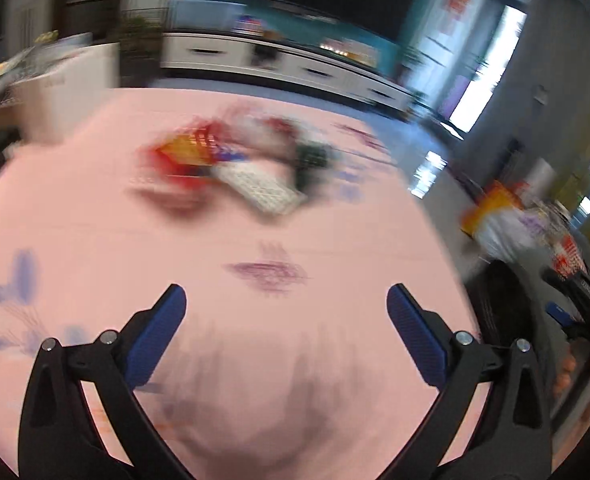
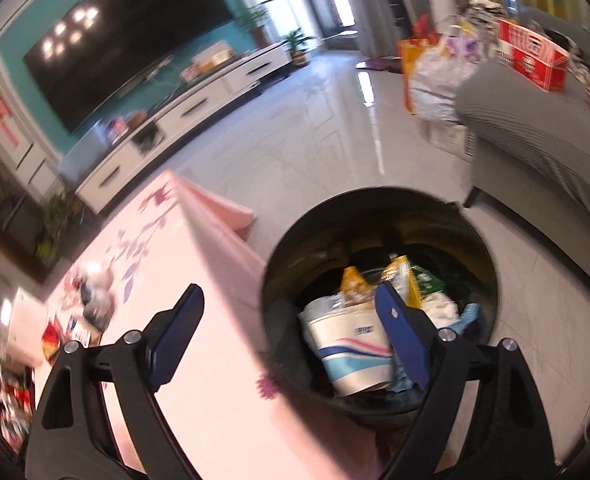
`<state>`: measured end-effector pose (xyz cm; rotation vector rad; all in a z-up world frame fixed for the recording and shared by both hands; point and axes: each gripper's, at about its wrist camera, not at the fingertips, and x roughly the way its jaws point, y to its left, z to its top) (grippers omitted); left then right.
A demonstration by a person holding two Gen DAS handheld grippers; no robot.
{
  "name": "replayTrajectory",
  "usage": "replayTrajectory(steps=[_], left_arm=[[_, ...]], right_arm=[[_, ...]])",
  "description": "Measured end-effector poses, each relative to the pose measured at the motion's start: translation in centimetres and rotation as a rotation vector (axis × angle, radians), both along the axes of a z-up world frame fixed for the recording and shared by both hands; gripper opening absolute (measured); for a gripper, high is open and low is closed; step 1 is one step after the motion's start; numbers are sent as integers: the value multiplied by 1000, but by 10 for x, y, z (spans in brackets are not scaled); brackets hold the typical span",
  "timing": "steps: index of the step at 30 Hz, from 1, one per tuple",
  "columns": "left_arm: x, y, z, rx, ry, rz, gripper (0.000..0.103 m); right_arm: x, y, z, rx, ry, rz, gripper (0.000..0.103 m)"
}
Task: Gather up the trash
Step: 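Return both tools to the table toward the red snack bag and medicine box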
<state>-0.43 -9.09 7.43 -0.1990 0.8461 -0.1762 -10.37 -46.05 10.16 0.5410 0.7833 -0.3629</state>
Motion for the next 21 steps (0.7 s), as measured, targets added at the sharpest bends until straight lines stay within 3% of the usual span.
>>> replayTrajectory(steps=[3, 8, 11, 13, 18, 21], left_arm=[[5, 55, -6, 16, 41, 112, 100], [11, 116, -19, -56, 25, 195, 100], [21, 136, -23, -52, 10, 268, 100], [30, 146, -24, -50, 13, 279, 100], [41, 181, -28, -160, 24, 322, 100], [44, 191, -32, -200, 48, 350, 100]], right_arm=[[16, 26, -4, -8, 27, 86, 86], [40, 79, -10, -32, 48, 238, 86], [51, 112, -12, -43, 58, 307, 87], [65, 142, -11, -49, 69, 359, 93], [119, 225, -5, 27, 49, 576, 100], [151, 276, -3, -15, 57, 627, 100]])
